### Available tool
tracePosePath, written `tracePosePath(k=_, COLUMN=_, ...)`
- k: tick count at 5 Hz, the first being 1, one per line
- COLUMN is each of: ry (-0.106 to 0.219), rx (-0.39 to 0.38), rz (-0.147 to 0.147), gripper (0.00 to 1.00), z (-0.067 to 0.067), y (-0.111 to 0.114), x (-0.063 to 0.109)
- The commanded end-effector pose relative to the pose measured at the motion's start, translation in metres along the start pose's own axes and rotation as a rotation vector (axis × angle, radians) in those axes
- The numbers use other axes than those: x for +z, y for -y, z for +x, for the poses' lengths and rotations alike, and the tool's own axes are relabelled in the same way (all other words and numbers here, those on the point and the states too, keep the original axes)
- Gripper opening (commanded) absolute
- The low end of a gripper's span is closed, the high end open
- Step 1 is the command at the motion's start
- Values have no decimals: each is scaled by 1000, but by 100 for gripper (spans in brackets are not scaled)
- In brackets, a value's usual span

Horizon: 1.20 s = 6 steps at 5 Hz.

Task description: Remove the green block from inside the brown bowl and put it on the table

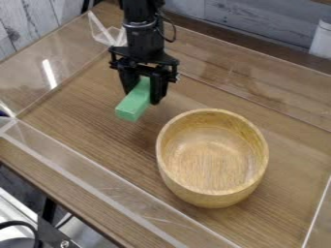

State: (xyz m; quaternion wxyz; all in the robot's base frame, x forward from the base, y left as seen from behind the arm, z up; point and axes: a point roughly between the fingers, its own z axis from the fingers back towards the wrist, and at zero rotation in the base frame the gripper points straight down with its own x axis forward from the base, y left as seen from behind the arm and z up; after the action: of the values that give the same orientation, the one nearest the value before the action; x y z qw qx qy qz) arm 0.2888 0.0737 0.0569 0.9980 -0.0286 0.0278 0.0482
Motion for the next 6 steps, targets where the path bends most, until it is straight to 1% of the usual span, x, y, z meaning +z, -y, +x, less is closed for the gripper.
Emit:
tracePosePath(k=1, ry=57, rx=-6, rz=12, gripper=0, z=5, y=1, x=14)
tracePosePath(k=3, ry=18, rx=10, rz=28, gripper=0, z=0, y=-13, x=-9)
tracePosePath(k=4, ry=11, rx=16, rz=27, gripper=0, z=0, y=-16, x=-14)
tracePosePath(k=5, ry=9, rx=17, rz=24, gripper=100, z=-1, y=-16, x=-9)
tracePosePath(k=6, ry=44, rx=14, rz=10, gripper=100, z=1, y=-12, x=10)
